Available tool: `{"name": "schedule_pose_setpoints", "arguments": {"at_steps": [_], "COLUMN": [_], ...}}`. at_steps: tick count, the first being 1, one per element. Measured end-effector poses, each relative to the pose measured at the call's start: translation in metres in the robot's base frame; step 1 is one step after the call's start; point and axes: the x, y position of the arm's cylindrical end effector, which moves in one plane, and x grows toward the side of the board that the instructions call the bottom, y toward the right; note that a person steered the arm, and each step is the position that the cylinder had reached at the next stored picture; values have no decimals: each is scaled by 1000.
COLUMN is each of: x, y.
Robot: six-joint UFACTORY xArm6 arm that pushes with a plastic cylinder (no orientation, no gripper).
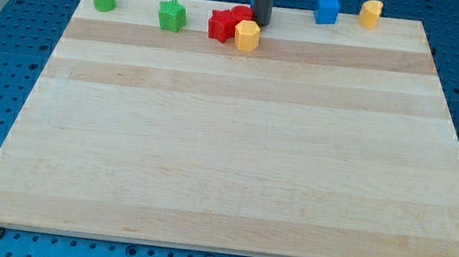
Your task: Push the yellow heart towards the left
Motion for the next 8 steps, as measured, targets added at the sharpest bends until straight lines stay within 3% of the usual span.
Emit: {"name": "schedule_pose_setpoints", "arguments": {"at_steps": [2,5,7,8], "x": [41,50,66,56], "y": [0,7,57,136]}}
